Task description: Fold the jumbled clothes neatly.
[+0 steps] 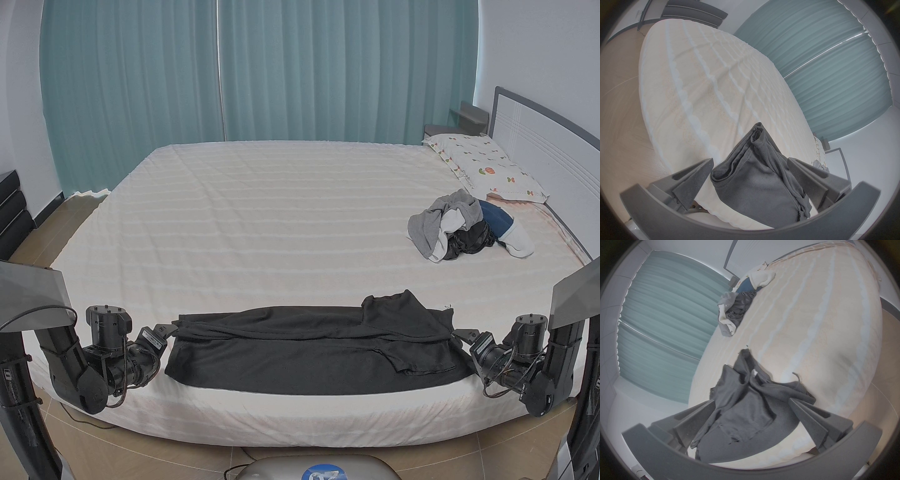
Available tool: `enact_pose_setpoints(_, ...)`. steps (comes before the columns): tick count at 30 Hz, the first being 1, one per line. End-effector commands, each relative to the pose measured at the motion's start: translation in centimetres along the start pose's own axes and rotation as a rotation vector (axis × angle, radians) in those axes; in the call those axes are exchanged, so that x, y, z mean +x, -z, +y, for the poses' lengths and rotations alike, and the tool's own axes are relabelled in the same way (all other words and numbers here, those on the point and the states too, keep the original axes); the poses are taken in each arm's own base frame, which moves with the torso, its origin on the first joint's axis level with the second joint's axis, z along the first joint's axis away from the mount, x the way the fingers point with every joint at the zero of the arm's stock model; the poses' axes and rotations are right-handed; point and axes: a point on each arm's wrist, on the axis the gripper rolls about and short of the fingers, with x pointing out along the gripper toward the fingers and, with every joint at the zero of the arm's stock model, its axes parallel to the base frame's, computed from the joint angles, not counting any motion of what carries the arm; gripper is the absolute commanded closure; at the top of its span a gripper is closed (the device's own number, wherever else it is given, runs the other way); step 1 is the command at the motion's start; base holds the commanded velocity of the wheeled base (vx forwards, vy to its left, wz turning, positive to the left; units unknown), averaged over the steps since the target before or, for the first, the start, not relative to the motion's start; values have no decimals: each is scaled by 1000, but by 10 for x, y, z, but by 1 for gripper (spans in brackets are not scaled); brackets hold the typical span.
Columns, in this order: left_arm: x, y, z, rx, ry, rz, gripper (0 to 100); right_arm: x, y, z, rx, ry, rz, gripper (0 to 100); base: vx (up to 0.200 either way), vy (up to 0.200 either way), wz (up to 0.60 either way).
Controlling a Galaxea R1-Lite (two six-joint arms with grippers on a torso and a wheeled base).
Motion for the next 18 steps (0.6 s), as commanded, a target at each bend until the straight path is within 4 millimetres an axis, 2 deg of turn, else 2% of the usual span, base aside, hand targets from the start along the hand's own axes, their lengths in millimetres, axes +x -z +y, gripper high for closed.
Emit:
enact_pose_setpoints(1,7,-3,-7,0,28,-13,0,-20,-7,21,-3,-103,-18,0,0,0,0)
enact_pose_setpoints(6,5,-4,-9,-2,33,-18,0,-11,-7,9,19,-58,-9,0,0,0,0)
enact_pose_setpoints(11,4,-5,-9,-7,39,-21,0,-10,-7,8,22,-51,-3,0,0,0,0)
enact_pose_setpoints(18,6,-4,-8,-43,39,-8,0,-10,-5,8,20,-49,3,0,200,0,0)
